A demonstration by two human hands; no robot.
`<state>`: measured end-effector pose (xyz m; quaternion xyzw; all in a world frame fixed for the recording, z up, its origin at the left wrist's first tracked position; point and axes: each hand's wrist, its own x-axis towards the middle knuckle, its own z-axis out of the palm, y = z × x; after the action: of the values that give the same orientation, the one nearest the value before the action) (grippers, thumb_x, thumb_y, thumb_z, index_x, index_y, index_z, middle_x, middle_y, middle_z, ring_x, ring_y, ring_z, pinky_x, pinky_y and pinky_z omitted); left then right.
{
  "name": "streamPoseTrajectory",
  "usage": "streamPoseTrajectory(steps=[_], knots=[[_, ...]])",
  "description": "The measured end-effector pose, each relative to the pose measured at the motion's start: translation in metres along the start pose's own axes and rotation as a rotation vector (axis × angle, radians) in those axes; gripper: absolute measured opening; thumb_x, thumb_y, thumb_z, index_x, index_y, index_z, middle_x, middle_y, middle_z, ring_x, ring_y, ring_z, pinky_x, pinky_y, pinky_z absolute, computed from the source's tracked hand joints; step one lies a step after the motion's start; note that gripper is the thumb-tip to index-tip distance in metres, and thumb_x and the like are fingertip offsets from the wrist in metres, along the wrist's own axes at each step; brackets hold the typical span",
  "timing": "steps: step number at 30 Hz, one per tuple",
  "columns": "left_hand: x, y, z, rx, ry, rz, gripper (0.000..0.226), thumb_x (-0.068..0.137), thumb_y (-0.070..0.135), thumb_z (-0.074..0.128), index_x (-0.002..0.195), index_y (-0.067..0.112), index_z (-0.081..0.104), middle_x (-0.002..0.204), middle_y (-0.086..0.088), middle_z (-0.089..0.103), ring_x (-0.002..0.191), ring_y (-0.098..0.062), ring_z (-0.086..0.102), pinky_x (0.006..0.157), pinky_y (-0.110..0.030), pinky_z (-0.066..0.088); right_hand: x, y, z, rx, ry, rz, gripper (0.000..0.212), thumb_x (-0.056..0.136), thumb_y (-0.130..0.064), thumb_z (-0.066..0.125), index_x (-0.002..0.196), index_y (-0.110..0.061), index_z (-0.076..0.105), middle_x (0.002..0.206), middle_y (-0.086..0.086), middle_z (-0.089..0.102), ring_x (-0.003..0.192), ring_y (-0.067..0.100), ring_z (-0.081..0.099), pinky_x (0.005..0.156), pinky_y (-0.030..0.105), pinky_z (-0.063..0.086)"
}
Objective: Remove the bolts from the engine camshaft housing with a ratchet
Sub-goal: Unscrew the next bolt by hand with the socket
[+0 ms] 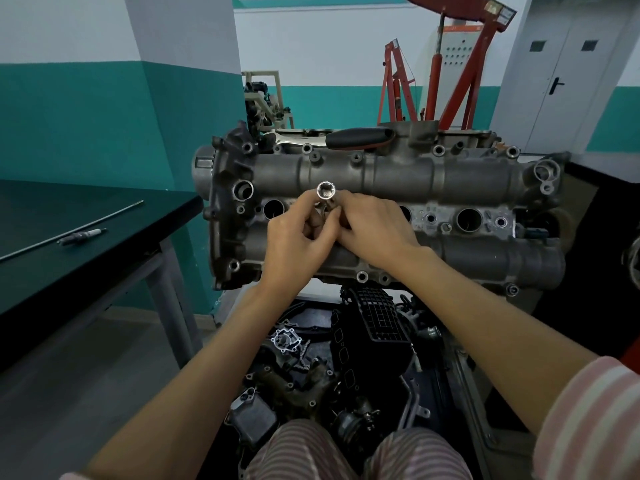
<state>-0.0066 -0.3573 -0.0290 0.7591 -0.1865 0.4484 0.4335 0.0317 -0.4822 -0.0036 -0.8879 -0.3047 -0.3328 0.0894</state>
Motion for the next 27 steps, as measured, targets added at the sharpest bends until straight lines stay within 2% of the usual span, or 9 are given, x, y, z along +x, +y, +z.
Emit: streamPoseTrajectory(steps=[4,6,8,11,14,17,19,23,27], knots=[[-0.0006,-0.0043,0.0025,-0.013,0.038,-0.025,0.014,0.087,0.018,0.064,0.086,0.005,0.058,0.049,-0.001,0.041,0.046,-0.007,0.036,0.048,-0.012,0.029,-0.0013,-0.0016,-0.0017,0.023,-0.016,0.039,0.024,0.090,-0.038,0.045,0.083,-0.017,0.036,0.080,0.003,0.060,0.066,0.024,0.053,0.048,0.030,0.023],[0.0001,-0.0057,0.0043,-0.037,0.070,-0.051,0.022,0.085,0.021,0.067,0.080,0.005,0.054,0.048,0.005,0.038,0.046,-0.006,0.036,0.048,-0.011,0.030,-0.0002,-0.0010,-0.0017,0.018,-0.038,0.085,0.028,0.089,-0.043,0.046,0.076,-0.018,0.042,0.065,-0.002,0.052,0.058,0.020,0.046,0.043,0.025,0.021],[0.0006,-0.0057,0.0053,-0.062,0.075,-0.076,0.025,0.084,0.023,0.069,0.077,0.008,0.051,0.048,0.010,0.037,0.046,-0.005,0.036,0.049,-0.011,0.030,0.0011,0.0000,-0.0011,-0.023,-0.062,0.100,0.035,0.090,-0.045,0.043,0.072,-0.017,0.054,0.061,-0.002,0.051,0.059,0.021,0.051,0.042,0.024,0.021],[-0.0005,-0.0045,0.0049,-0.075,0.047,-0.073,0.023,0.084,0.022,0.068,0.077,0.017,0.047,0.048,0.012,0.038,0.046,-0.003,0.037,0.049,-0.010,0.030,0.0011,0.0008,0.0001,-0.059,-0.045,0.053,0.034,0.094,-0.040,0.041,0.088,-0.015,0.064,0.076,0.006,0.065,0.072,0.027,0.061,0.050,0.029,0.026],[-0.0010,-0.0008,0.0018,-0.016,0.001,-0.026,0.027,0.086,0.018,0.065,0.082,0.034,0.044,0.048,0.011,0.037,0.045,-0.002,0.038,0.049,-0.008,0.029,-0.0002,0.0001,0.0012,-0.037,-0.022,0.025,0.027,0.094,-0.034,0.041,0.097,-0.012,0.055,0.089,0.009,0.066,0.080,0.032,0.062,0.056,0.030,0.028],[-0.0009,-0.0024,0.0010,0.005,-0.013,-0.027,0.008,0.088,0.017,0.060,0.096,0.015,0.058,0.048,0.009,0.038,0.045,-0.004,0.038,0.048,-0.011,0.029,-0.0012,-0.0015,0.0007,-0.001,-0.027,0.029,0.021,0.092,-0.035,0.041,0.089,-0.015,0.039,0.084,0.007,0.063,0.071,0.030,0.060,0.051,0.031,0.026],[-0.0006,-0.0045,0.0022,0.018,0.002,-0.035,0.017,0.088,0.020,0.060,0.093,0.004,0.059,0.049,0.003,0.041,0.046,-0.007,0.038,0.047,-0.015,0.030,-0.0012,-0.0024,-0.0011,0.020,-0.036,0.059,0.024,0.091,-0.038,0.042,0.085,-0.017,0.034,0.074,0.004,0.059,0.060,0.025,0.053,0.048,0.030,0.024],[-0.0002,-0.0063,0.0067,-0.013,0.047,-0.069,0.025,0.086,0.025,0.065,0.082,0.002,0.054,0.052,-0.004,0.046,0.048,-0.008,0.038,0.047,-0.013,0.032,0.0002,-0.0014,-0.0014,-0.039,-0.068,0.099,0.036,0.090,-0.045,0.043,0.069,-0.017,0.051,0.057,-0.002,0.047,0.057,0.020,0.045,0.044,0.026,0.022],[-0.0004,-0.0054,0.0079,-0.037,0.051,-0.087,0.022,0.085,0.025,0.067,0.078,0.011,0.052,0.051,0.006,0.042,0.047,-0.005,0.039,0.049,-0.010,0.031,-0.0002,-0.0004,0.0004,-0.078,-0.057,0.039,0.036,0.095,-0.038,0.039,0.087,-0.012,0.063,0.080,0.008,0.065,0.076,0.028,0.061,0.055,0.029,0.028]])
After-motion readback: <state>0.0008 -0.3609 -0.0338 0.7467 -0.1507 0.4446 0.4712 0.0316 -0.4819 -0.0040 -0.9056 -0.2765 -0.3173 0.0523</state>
